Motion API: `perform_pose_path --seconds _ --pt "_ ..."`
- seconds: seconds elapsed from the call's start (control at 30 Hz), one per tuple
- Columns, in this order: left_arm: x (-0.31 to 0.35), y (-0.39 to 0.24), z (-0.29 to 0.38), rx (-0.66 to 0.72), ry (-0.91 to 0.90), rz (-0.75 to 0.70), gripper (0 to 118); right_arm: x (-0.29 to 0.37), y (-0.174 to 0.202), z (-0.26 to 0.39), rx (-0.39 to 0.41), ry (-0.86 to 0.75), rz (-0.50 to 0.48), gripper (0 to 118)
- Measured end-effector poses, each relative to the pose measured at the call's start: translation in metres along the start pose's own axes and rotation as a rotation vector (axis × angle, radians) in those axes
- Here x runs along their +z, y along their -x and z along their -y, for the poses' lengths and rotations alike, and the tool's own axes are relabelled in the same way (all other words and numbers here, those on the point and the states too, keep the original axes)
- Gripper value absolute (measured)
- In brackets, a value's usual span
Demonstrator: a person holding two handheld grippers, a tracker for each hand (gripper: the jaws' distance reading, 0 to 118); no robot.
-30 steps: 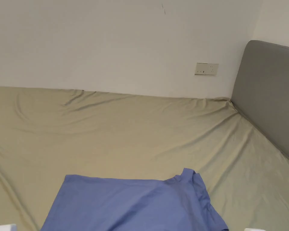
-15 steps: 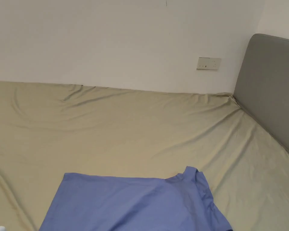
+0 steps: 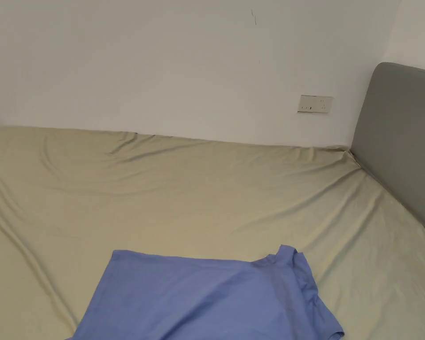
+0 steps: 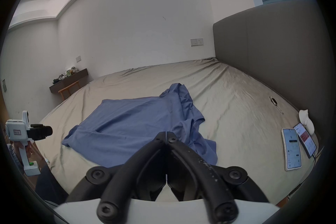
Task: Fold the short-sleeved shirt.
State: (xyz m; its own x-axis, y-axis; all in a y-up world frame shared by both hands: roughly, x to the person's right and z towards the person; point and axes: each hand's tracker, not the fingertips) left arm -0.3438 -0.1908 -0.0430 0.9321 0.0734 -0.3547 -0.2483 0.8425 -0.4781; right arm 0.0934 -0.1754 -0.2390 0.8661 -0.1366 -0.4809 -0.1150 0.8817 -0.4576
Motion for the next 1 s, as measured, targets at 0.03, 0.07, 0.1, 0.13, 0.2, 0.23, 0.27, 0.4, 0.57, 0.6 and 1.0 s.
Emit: perform_pose_path --seconds 0.03,0.07,0.1,0.13,0.2,0.23,0.27,0.4,0.57,0.6,1.0 --pt "-0.001 0.001 0.000 -0.014 0.012 0.003 0 0.002 -0.001 0.001 -0.004 0.001 0.004 1" --pt "-0.006 0.001 -0.001 -0.021 0.025 0.000 0 0.003 -0.002 0.001 -0.007 0.002 0.007 1" --pt "-0.010 0.004 -0.004 -0.024 0.038 -0.002 0 0.003 -0.004 0.001 -0.011 0.004 0.007 1" --pt "-0.016 0.007 -0.008 -0.018 0.041 -0.012 0 0.003 -0.005 0.001 -0.014 0.005 0.010 1" --pt "-0.031 0.017 -0.017 0.024 0.043 -0.038 37 0.004 -0.005 0.000 -0.011 0.003 0.014 1" --pt "-0.045 0.023 -0.022 0.054 0.088 -0.040 80 0.004 -0.006 -0.001 -0.012 0.002 0.017 1" --pt "-0.059 0.028 -0.025 0.066 0.162 -0.041 117 0.005 -0.007 -0.001 -0.016 0.001 0.016 1" --pt "-0.082 0.014 -0.036 0.099 0.320 -0.053 107 0.003 -0.008 -0.001 -0.013 0.001 0.020 1" --pt "-0.135 0.049 0.007 0.082 0.400 -0.068 92 -0.006 -0.009 0.004 -0.014 0.036 0.024 1" --pt "-0.120 0.030 -0.003 0.078 0.395 -0.077 91 -0.008 -0.010 0.004 -0.015 0.045 0.026 1" --pt "-0.104 0.011 -0.009 -0.027 0.313 -0.042 5 -0.075 -0.032 0.009 -0.092 0.365 0.074 87"
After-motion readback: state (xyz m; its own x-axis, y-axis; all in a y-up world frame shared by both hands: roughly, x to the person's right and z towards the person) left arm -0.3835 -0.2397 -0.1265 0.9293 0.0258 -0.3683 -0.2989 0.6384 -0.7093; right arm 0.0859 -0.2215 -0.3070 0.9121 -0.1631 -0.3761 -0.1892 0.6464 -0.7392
